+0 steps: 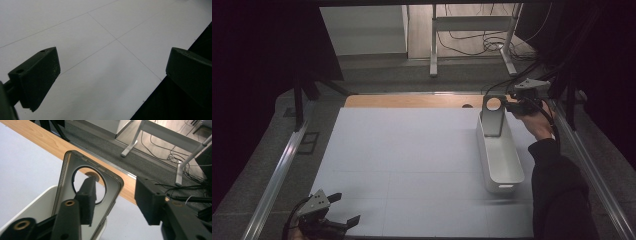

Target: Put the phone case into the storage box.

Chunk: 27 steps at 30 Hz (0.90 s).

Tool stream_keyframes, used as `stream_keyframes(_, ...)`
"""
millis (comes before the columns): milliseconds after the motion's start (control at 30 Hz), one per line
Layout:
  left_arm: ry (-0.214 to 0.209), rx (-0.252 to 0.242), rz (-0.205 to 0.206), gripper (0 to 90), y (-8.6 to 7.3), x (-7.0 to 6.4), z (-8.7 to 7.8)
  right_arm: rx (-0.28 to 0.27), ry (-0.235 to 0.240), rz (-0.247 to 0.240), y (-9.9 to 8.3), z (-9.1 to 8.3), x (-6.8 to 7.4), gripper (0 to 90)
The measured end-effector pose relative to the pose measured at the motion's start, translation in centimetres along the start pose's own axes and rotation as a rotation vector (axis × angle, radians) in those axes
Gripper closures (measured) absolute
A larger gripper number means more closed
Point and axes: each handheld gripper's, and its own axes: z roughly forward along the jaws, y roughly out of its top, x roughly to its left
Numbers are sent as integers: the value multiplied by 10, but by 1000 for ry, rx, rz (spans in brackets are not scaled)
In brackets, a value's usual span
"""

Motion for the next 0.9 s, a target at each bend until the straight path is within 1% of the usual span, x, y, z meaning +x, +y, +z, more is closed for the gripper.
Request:
stream_keyframes(33, 0, 0, 0, 1, 0, 0, 0, 2, -6, 16, 0, -1, 0, 449)
stream_keyframes(100, -1, 0, -1, 1, 0, 0, 0, 5, 1, 42, 0, -4, -1, 408)
stream_keyframes(133, -1, -1, -2, 0, 0, 0, 0, 3, 4, 60, 1, -6, -1, 365)
stream_keyframes(200, -1, -1, -2, 0, 0, 0, 0, 2, 20, 78, 1, -9, -1, 316)
stream_keyframes(233, -2, -1, -3, 0, 0, 1, 0, 7, 21, 90, 2, -11, 0, 281)
stream_keyframes(267, -2, -1, -4, 0, 0, 1, 0, 15, 34, 110, 3, -13, 0, 234)
stream_keyframes(300, -2, -1, -4, 0, 0, 1, 0, 15, 34, 110, 3, -13, 0, 234)
stream_keyframes(333, -3, -1, -4, 0, 0, 1, 0, 17, 36, 122, 3, -14, 1, 208)
stream_keyframes(367, -3, -1, -4, 0, 0, 1, 0, 26, 34, 134, 3, -17, 3, 164)
stream_keyframes(400, -3, -1, -4, 0, 0, 1, 0, 41, 45, 143, 4, -18, 3, 124)
stream_keyframes(467, -3, -1, -4, 0, 0, 1, 0, 61, 56, 177, 4, -21, 5, 75)
stream_keyframes(500, -4, -1, -5, 0, 0, 1, 0, 73, 72, 193, 4, -23, 6, 46)
stream_keyframes(533, -4, -1, -5, 0, 0, 1, 0, 90, 84, 217, 4, -25, 7, 31)
stream_keyframes(567, -5, -1, -5, 0, 0, 1, 0, 112, 87, 228, 5, -26, 8, 11)
stream_keyframes(600, -5, -1, -4, 0, 0, 1, 0, 132, 92, 232, 5, -28, 10, 0)
stream_keyframes(667, -6, 0, -4, 0, 0, 1, 0, 153, 88, 241, 5, -32, 15, 1)
stream_keyframes(700, -6, 0, -3, 0, 0, 1, 0, 146, 95, 249, 5, -35, 18, 1)
stream_keyframes(733, -6, 0, -3, 0, 0, 1, 0, 146, 95, 249, 5, -35, 18, 1)
stream_keyframes(767, -6, 0, -3, 0, 0, 0, 0, 145, 103, 260, 5, -38, 20, 1)
stream_keyframes(800, -6, 1, -2, 0, 0, 0, 0, 140, 120, 273, 5, -42, 24, 6)
stream_keyframes(833, -7, 2, -2, 0, 0, 0, 0, 140, 125, 287, 5, -45, 29, 24)
stream_keyframes(900, -7, 2, -1, 0, 0, 0, 0, 144, 114, 277, 4, -50, 41, 119)
